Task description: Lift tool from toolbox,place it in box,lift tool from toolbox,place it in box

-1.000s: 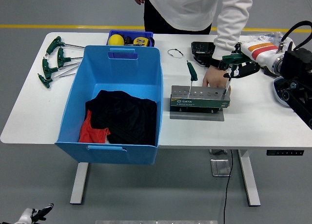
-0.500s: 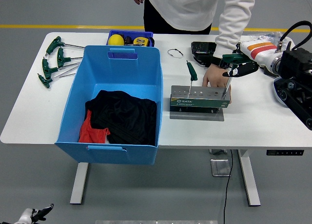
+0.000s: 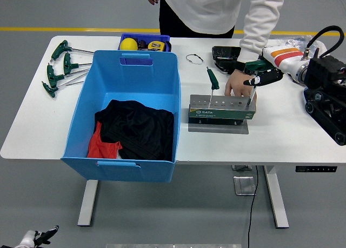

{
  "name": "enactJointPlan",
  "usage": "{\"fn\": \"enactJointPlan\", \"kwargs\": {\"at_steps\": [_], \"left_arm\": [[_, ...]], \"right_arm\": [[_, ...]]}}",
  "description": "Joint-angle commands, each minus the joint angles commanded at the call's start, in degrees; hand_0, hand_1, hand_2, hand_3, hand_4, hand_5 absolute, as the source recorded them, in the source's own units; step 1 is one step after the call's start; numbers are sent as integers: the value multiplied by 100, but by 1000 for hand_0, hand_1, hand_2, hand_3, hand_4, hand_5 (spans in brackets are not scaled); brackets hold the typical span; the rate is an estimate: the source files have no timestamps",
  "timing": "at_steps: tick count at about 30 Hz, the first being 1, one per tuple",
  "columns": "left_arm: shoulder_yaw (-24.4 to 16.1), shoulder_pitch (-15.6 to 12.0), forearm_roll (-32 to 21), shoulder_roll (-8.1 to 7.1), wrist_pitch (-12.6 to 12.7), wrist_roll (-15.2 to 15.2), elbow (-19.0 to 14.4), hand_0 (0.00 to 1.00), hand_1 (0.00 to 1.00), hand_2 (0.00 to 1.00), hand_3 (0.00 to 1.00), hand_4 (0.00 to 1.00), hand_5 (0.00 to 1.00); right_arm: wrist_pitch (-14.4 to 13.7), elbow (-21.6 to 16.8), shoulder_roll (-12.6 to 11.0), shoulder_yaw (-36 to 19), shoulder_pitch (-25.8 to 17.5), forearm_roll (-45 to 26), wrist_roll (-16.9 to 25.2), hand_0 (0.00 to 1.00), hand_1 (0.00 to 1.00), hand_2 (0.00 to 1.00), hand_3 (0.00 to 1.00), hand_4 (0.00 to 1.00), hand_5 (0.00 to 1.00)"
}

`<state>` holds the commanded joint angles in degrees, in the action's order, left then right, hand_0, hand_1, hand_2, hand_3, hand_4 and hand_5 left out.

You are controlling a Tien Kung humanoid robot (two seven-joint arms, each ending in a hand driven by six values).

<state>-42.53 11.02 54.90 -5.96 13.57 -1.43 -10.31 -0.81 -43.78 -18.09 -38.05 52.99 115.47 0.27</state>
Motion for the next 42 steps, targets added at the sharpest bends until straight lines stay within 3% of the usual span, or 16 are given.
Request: {"fn": "enactJointPlan", "kwargs": {"at_steps": [23,34,35,40,41,42], "left_arm": [[-140,-19,157,8,-28,-19,0,652,601,661,690,735,702],[-173,-42,209,6,-42,-26,0,651,601,661,691,735,702],[-177,-45,214,5,-44,-27,0,652,601,661,690,736,705],[-203,-60,249,-3,-57,-35,0,652,601,661,690,736,705],[-208,-64,256,-5,-61,-36,0,652,601,660,692,736,704],[-210,-66,258,-7,-63,-37,0,652,601,660,692,736,704]], "right_arm": [[-425,1,-89,82,-37,-545,72,2,2,2,2,998,761],[-601,-257,-293,-14,61,-521,32,2,2,2,2,998,774],[-594,-296,-318,-31,67,-524,19,2,2,2,2,900,765],[-503,-481,-442,-115,90,-529,-62,2,2,2,2,900,765],[-485,-554,-489,-143,92,-525,-81,2,2,2,2,821,728],[-478,-587,-510,-155,93,-524,-88,2,2,2,2,821,728]]}}
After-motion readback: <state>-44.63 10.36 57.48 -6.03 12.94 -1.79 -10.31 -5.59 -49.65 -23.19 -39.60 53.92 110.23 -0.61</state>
